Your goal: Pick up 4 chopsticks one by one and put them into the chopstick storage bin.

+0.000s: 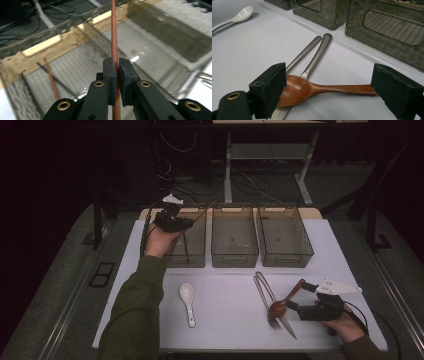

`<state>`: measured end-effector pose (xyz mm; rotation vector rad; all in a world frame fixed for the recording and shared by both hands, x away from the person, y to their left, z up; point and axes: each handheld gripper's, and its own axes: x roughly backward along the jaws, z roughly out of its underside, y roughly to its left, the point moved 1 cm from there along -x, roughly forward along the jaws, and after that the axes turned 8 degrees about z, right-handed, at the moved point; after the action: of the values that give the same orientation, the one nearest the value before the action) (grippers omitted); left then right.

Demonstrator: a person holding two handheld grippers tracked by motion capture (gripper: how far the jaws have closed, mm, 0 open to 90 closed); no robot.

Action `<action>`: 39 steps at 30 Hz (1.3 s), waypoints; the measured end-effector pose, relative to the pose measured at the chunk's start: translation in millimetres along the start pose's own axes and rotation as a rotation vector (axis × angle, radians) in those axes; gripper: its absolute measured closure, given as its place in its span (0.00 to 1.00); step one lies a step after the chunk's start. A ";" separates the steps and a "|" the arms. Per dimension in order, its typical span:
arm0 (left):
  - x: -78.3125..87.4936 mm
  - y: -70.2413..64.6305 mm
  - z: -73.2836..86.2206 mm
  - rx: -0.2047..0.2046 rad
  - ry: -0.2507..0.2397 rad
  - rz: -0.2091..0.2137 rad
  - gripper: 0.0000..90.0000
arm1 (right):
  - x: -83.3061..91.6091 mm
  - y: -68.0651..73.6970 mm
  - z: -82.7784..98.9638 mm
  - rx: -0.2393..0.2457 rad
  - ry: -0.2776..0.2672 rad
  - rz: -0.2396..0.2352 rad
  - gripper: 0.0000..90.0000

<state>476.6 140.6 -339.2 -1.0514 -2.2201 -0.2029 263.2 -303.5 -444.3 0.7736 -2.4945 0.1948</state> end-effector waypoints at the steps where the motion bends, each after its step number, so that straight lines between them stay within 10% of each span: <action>1: -2.2 2.7 1.4 0.001 0.009 -0.013 0.93 | 0.0 0.0 0.0 -0.001 -0.001 0.000 0.14; 26: -35.4 42.7 28.0 0.161 0.034 -0.117 0.92 | -0.1 1.0 0.3 0.008 0.004 -0.006 0.14; 39: -26.5 33.8 19.2 0.117 -0.023 -0.143 0.58 | 0.0 0.4 0.4 0.012 0.004 -0.005 0.14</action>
<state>504.0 154.0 -375.2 -0.8371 -2.2998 -0.1219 262.8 -303.2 -444.7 0.7838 -2.4891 0.2102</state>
